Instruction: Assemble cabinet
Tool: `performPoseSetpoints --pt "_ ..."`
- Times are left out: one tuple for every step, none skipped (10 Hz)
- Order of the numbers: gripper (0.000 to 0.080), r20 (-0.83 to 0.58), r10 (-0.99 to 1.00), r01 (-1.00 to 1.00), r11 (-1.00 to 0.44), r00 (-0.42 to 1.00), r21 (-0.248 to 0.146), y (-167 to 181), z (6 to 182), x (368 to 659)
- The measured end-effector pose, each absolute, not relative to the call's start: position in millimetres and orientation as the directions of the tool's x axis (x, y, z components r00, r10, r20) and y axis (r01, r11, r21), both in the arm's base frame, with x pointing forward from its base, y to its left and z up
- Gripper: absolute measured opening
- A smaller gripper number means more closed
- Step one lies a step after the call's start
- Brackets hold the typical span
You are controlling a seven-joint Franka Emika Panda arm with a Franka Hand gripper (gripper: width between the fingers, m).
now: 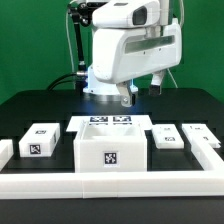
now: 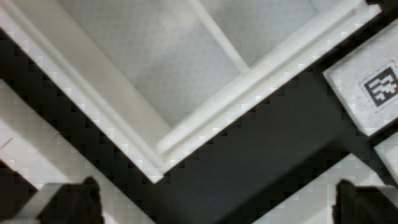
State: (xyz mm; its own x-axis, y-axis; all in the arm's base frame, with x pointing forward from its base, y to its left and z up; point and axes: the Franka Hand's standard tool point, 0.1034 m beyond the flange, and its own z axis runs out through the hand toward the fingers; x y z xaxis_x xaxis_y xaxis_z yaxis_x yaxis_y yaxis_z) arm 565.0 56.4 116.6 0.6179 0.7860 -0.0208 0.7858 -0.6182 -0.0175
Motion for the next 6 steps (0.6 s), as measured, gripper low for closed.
performPoseSetpoints --pt "0.065 -0.021 0.786 0.786 -0.618 0.618 -0.017 56.4 116.6 565.0" --pt "0.065 -0.021 0.786 0.786 -0.618 0.618 -0.017 56.4 116.6 565.0" --pt "0.065 -0.021 0.786 0.786 -0.618 0.618 -0.017 56.4 116.6 565.0" --pt "0.065 -0.021 0.786 0.786 -0.618 0.618 -0.017 56.3 116.6 565.0" --pt "0.065 -0.022 0.785 0.785 -0.619 0.619 -0.018 55.6 116.2 564.6" --pt "0.065 -0.021 0.806 0.806 -0.592 0.592 -0.016 48.1 111.3 556.8"
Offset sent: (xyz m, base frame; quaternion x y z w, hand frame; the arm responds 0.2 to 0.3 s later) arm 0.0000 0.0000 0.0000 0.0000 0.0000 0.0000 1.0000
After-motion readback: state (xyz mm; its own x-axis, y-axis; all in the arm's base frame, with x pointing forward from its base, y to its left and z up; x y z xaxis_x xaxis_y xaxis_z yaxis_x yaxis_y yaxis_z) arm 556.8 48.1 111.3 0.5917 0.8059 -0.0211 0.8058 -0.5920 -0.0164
